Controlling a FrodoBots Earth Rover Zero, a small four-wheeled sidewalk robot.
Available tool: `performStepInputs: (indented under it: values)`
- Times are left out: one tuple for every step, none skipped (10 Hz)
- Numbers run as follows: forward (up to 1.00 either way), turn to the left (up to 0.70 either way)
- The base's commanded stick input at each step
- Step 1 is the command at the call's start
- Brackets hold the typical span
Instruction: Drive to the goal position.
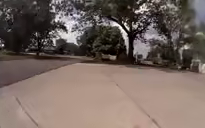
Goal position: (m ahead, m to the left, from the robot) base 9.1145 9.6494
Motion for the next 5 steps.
performStepInputs:
  values:
    - [0.7,0.0]
    - [0.7,0.12]
    - [0.7,0.29]
    - [0.7,0.35]
    - [0.7,0.35]
